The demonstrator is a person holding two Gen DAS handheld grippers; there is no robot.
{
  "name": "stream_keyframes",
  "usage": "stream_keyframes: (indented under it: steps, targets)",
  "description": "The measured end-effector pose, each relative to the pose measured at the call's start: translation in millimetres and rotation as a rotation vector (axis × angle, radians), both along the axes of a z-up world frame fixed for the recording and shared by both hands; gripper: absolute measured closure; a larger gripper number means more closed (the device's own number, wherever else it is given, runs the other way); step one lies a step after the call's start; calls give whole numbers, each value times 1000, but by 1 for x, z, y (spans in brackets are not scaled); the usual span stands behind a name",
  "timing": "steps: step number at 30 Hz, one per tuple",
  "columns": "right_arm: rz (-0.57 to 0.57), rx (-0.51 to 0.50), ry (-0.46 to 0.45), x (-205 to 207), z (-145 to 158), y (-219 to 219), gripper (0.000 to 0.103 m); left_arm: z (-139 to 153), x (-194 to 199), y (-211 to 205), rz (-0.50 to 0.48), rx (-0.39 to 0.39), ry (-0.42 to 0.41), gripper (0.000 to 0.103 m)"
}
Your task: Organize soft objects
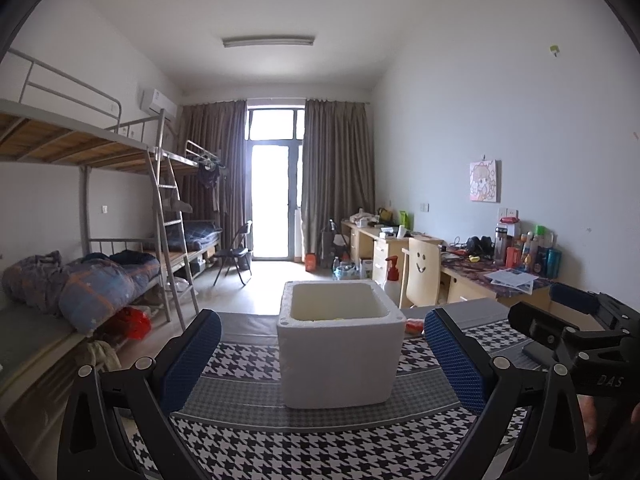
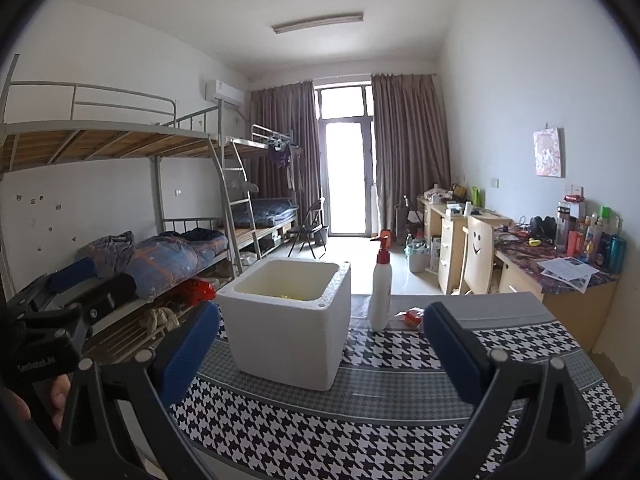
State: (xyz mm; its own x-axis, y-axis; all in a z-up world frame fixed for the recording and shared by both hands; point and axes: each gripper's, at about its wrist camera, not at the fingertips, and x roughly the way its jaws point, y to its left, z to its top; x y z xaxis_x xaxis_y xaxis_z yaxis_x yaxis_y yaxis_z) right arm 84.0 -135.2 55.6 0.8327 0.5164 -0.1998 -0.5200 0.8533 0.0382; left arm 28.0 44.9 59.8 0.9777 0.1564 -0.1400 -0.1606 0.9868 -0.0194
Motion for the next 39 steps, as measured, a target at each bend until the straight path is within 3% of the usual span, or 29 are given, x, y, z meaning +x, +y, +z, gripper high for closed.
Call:
stream_keyframes:
  steps: [15,39]
  targets:
    - [-6,-24,11,-10,-23,-6,0,-27,-4,-6,-12,2,58,1]
    - [-39,-18,-14,-27,-50,-16,0,-45,-15,-9,-4,-20,60,1]
